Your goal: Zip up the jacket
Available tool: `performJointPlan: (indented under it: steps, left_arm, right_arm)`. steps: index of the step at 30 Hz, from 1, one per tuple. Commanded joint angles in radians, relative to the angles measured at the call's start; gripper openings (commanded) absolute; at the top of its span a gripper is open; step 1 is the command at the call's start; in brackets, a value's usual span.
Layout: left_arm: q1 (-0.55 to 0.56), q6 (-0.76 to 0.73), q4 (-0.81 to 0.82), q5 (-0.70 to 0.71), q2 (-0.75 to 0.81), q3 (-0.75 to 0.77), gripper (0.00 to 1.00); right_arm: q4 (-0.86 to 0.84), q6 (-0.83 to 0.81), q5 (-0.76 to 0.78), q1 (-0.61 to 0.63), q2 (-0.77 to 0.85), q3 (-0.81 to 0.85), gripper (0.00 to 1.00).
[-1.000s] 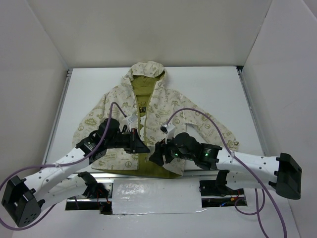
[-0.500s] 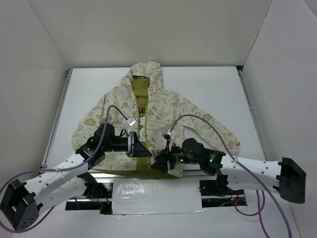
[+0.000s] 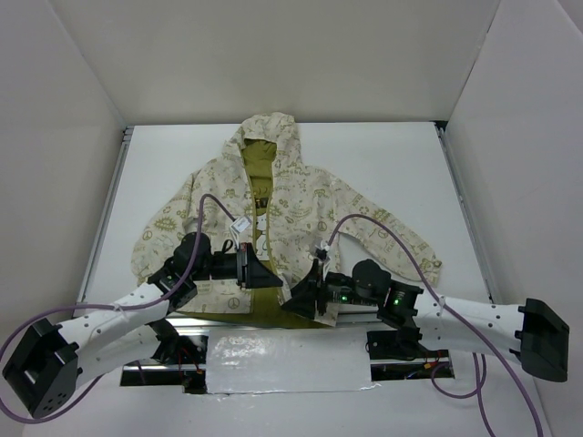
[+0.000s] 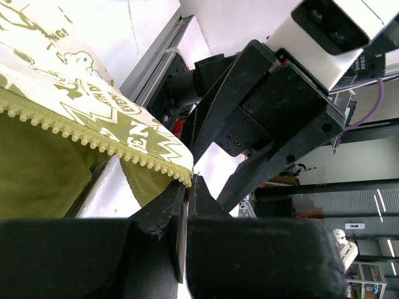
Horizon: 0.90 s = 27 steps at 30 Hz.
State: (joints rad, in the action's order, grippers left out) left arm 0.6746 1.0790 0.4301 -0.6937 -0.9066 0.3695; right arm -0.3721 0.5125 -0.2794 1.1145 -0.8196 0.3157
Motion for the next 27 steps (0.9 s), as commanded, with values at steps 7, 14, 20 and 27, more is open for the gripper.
performJointPlan:
  steps: [7,14,20,27]
  left_arm:
    - [0.000,0.006,0.110,-0.018,0.008,0.008,0.00]
    - [0.000,0.001,0.093,-0.017,0.017,0.017,0.00]
    - [0.000,0.012,0.119,-0.018,0.002,0.008,0.00]
    - [0.000,0.016,0.145,-0.010,-0.006,0.011,0.00]
  right_arm:
    - [-0.113,0.023,-0.010,-0.022,-0.006,-0.017,0.34]
    - [-0.129,0.031,-0.014,-0.038,-0.004,-0.026,0.28]
    - [-0.122,0.043,-0.023,-0.041,-0.016,-0.012,0.01]
    - [-0.143,0.052,-0.064,-0.044,-0.059,-0.006,0.19]
